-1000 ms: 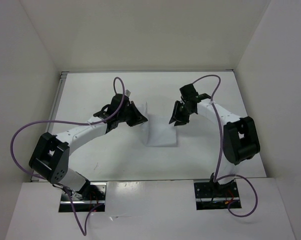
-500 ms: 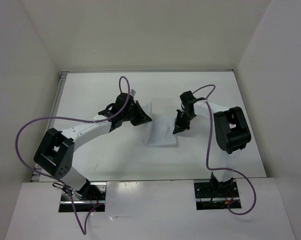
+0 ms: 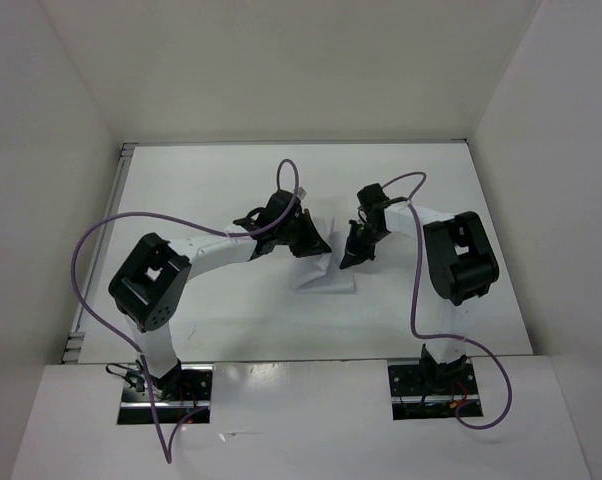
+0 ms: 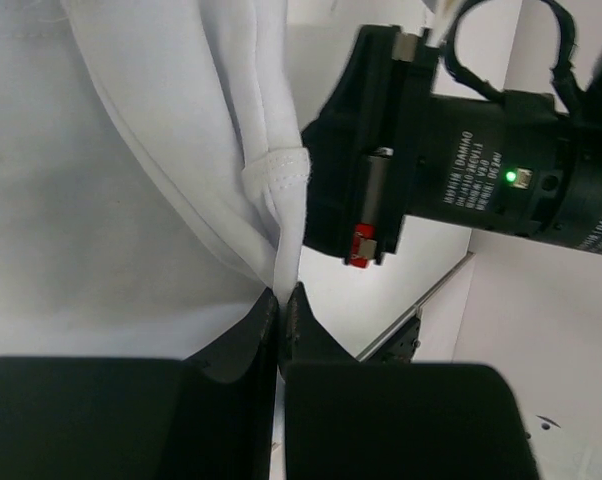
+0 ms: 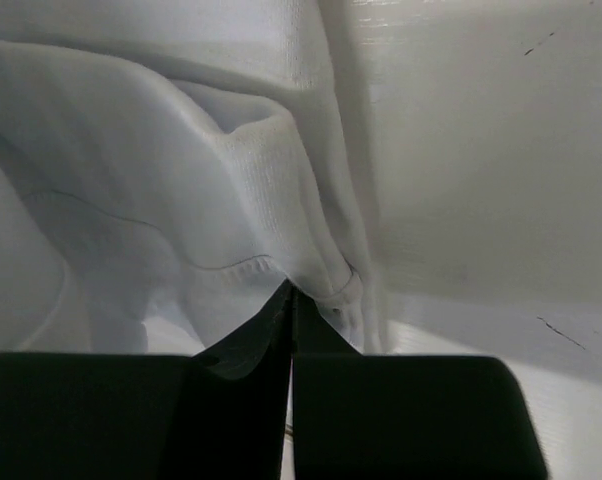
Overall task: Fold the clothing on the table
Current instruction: Fold the skirt
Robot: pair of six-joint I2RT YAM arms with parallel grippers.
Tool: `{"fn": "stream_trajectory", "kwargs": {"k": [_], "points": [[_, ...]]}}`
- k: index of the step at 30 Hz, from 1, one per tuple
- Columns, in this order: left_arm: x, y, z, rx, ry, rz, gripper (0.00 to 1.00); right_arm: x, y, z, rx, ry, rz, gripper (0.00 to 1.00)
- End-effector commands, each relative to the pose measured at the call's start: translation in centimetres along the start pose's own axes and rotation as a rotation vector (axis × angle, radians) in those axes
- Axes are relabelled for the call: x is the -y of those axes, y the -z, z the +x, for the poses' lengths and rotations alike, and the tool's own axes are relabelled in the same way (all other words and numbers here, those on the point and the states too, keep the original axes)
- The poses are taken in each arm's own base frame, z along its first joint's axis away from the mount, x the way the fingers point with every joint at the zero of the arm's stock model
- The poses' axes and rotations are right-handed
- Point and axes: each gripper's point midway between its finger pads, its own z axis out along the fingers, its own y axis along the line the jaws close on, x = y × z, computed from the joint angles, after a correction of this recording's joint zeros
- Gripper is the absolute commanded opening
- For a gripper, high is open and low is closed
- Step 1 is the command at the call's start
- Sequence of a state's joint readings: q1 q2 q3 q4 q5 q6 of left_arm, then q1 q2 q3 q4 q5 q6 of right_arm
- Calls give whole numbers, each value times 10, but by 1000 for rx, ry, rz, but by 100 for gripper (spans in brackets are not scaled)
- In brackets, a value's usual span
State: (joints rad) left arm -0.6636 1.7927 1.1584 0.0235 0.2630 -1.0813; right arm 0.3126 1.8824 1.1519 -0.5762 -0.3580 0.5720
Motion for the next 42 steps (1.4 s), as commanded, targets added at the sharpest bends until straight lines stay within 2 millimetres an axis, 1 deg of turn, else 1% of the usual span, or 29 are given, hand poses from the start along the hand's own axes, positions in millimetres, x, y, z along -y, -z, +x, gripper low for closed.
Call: {"fn": "stream_trajectory", "kwargs": {"k": [1, 2, 4, 5, 6, 8, 9, 10, 14, 17, 18, 19, 21, 22, 23, 25, 26, 28, 29, 30, 32, 33, 34, 35, 37, 39, 40, 41, 42], "points": [[41, -2, -5, 11, -24, 111, 0, -2, -11, 0, -4, 6, -10, 2], [37, -9, -5, 5, -20, 101, 0, -3, -11, -2, 2, 9, -15, 2], [43, -15, -3, -3, -19, 108, 0, -1, -14, -1, -4, 6, -10, 2], [37, -20, 1, -23, -14, 98, 0, -1, -14, -1, -4, 6, -10, 2], [44, -20, 5, -35, -11, 112, 0, -1, -14, -1, -4, 6, -10, 2], [39, -26, 6, -42, -7, 101, 0, -1, -14, -1, -4, 6, -10, 2], [46, -25, 2, -34, -12, 113, 0, 1, -16, 0, -11, 3, -6, 2], [45, -29, 9, -47, -15, 108, 0, 1, -16, 0, -12, 3, -5, 2], [42, -34, 7, -45, -11, 94, 0, 1, -16, 0, -12, 3, -5, 2], [40, -38, 13, -58, 5, 87, 0, 1, -16, 0, -12, 3, -5, 0], [41, -38, 13, -59, 16, 86, 3, 2, -17, -1, -6, 3, 2, 0], [42, -41, 17, -65, 25, 91, 21, 0, -13, -2, 3, 7, -5, 0], [44, -42, 19, -64, 52, 118, 37, -1, -8, -5, 24, 2, 5, 0], [49, -38, 19, -66, 59, 139, 45, -2, 3, -10, 53, 2, 1, 0], [48, -39, 20, -63, 69, 147, 57, 0, 10, -13, 71, -21, 7, 7], [62, -31, 21, -48, 83, 199, 62, 0, 33, -25, 148, -32, 14, 9], [65, -30, 19, -43, 89, 211, 65, 6, 43, -29, 170, -65, 30, 11], [83, -20, 16, -20, 78, 258, 67, 15, 63, -35, 232, -94, 69, 11], [83, -20, 14, -13, 89, 255, 68, 19, 89, -46, 325, -109, 108, 12], [99, -10, 8, 10, 73, 305, 68, 21, 102, -50, 371, -109, 132, 12], [110, -1, 5, 21, 79, 334, 69, 23, 135, -59, 474, -110, 184, 12], [120, 10, 2, 32, 71, 359, 69, 21, 144, -60, 494, -109, 186, 14], [124, 16, 1, 35, 69, 365, 69, 20, 147, -60, 494, -99, 188, 16], [123, 26, -3, 73, 50, 343, 70, 8, 153, -57, 478, -77, 135, 17], [119, 37, -11, 131, 30, 294, 70, -2, 150, -51, 436, -46, 82, 19], [103, 51, -23, 219, -7, 188, 70, -28, 142, -43, 383, 20, -36, 19], [96, 56, -27, 250, -16, 149, 68, -33, 136, -40, 355, 26, -70, 19], [88, 68, -36, 311, -39, 89, 66, -47, 130, -32, 302, 49, -141, 19], [81, 73, -38, 332, -47, 62, 64, -55, 127, -35, 296, 73, -180, 17]]}}
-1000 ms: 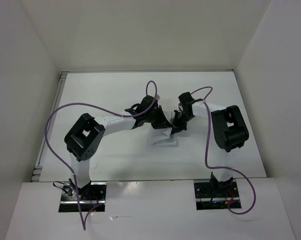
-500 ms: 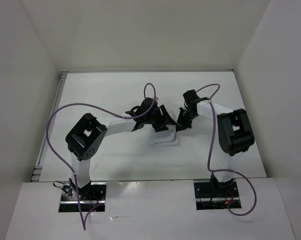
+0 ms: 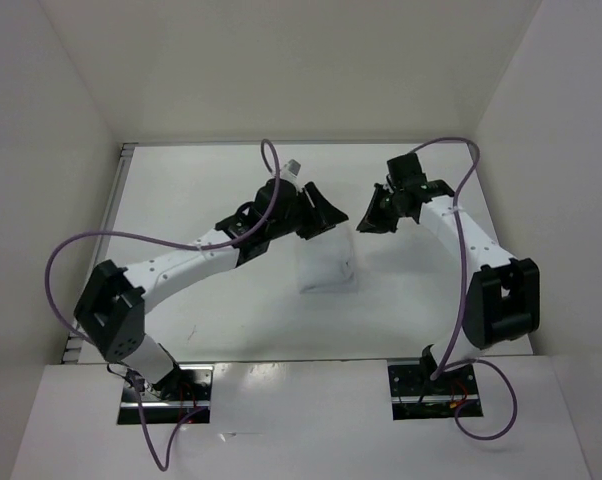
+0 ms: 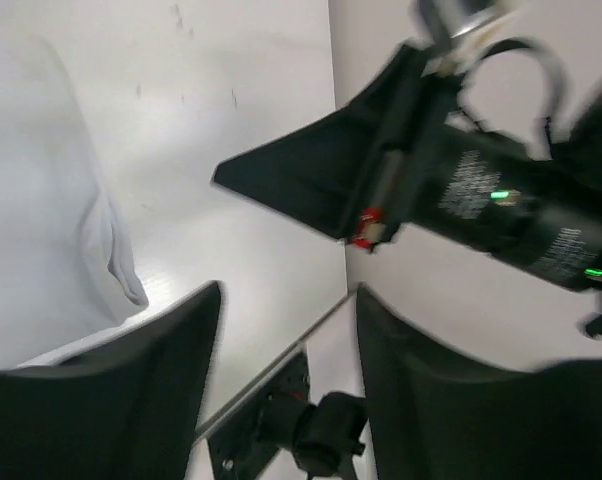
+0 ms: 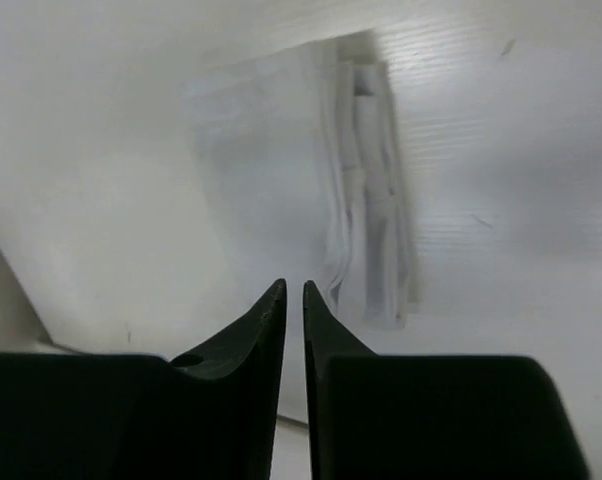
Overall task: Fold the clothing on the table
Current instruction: Fold the skirt
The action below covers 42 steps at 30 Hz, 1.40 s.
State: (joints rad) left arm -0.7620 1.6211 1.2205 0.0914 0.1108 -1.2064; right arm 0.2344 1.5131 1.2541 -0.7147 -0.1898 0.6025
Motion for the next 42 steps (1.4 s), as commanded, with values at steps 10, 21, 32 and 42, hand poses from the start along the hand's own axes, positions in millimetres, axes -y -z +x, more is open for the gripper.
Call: {"fn": "stream_trajectory", "kwargs": {"k": [10, 21, 32, 42], "points": [[-89, 47, -21, 172, -74, -305, 12, -27, -57, 76, -339, 114, -167, 7], [-104, 43, -13, 144, -72, -337, 12, 54, -50, 98, -302, 17, 124, 5], [-109, 39, 1, 73, -96, -325, 17, 86, -83, 129, -411, -22, 211, 6], [-107, 88, 4, 76, -202, -320, 64, 9, 41, 44, 53, 28, -31, 46]]}}
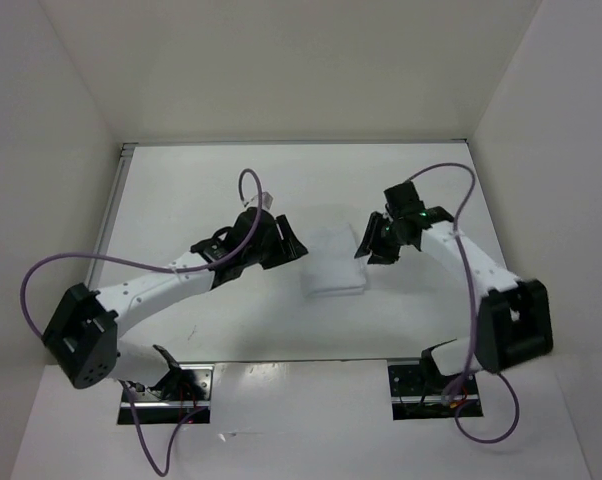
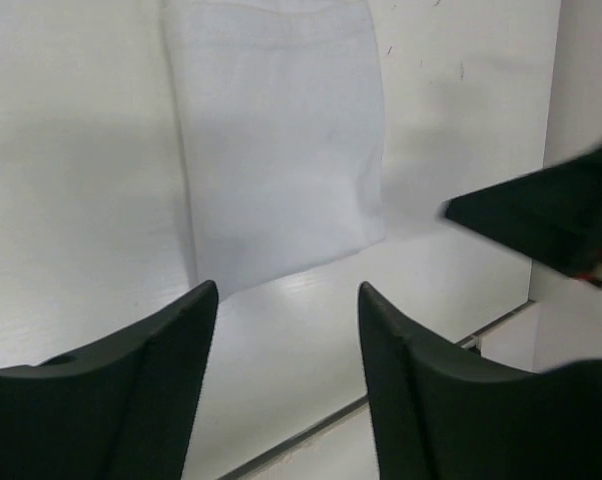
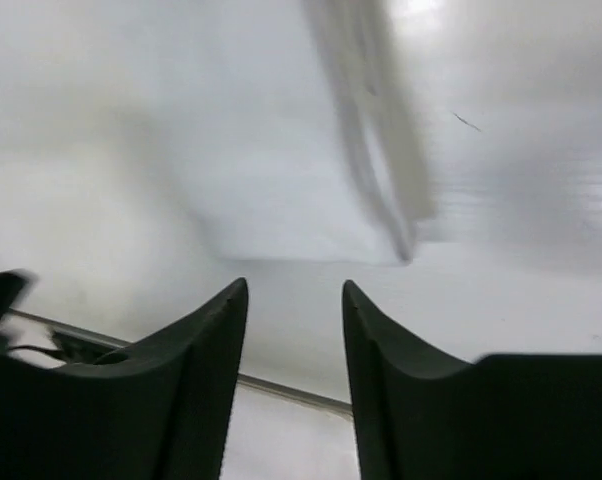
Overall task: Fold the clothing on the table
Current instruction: Fold the skirt
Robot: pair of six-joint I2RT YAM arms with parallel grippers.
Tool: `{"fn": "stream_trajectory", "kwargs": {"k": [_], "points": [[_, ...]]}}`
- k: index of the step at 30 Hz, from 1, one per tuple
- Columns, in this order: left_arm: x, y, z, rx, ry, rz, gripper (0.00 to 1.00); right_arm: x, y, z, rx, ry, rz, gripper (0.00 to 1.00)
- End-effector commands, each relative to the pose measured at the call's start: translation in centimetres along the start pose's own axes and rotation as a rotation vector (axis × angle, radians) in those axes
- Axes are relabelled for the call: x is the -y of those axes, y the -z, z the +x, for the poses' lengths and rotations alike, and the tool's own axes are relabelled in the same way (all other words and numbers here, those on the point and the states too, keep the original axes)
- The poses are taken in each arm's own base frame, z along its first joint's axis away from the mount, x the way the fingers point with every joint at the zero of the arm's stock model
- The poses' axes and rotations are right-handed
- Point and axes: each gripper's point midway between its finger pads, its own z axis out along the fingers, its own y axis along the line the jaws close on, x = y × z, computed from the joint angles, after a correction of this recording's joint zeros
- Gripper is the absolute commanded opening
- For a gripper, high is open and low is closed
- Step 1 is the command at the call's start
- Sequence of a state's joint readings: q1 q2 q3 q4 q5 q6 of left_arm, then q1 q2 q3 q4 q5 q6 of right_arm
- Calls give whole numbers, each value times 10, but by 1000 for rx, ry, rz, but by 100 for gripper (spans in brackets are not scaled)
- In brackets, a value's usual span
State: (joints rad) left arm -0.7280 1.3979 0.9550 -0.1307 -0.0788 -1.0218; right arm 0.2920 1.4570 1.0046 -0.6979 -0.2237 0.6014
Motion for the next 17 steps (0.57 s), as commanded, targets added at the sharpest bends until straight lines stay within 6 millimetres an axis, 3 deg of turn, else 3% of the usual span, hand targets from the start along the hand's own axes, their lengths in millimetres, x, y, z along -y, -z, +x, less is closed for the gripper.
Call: {"fn": "stream_trajectory", "kwargs": {"k": [1, 2, 3, 5, 6, 9, 10, 12, 13, 15, 16, 17], "points": [[-9, 29, 0, 19, -43, 3, 67, -25, 75, -24, 255, -10, -105, 50], [-18, 36, 6, 14, -44, -5, 67, -25, 80, -19, 264, -21, -131, 50], [-25, 40, 9, 14, -20, -22, 69, -18, 83, 1, 256, -40, -164, 51], [-33, 53, 15, 18, 8, -17, 69, -19, 88, 14, 281, -104, -243, 51], [-48, 55, 27, 4, 44, -38, 69, -12, 93, 28, 313, -123, -281, 51], [-61, 76, 35, 29, 126, -18, 70, -11, 115, 29, 418, -159, -349, 53], [-68, 87, 38, 49, 145, -2, 70, -15, 137, 24, 499, -163, -390, 53], [-73, 99, 36, 92, 170, 21, 70, -16, 153, 22, 552, -169, -412, 57], [-70, 118, 29, 140, 195, 74, 70, -13, 156, 21, 572, -183, -407, 59], [-81, 135, 23, 217, 227, 86, 70, -17, 170, 21, 612, -183, -455, 60], [-79, 161, 15, 285, 265, 153, 69, -17, 171, 22, 624, -179, -469, 62], [-87, 172, 9, 345, 278, 164, 69, -21, 184, 22, 662, -179, -517, 64]]}}
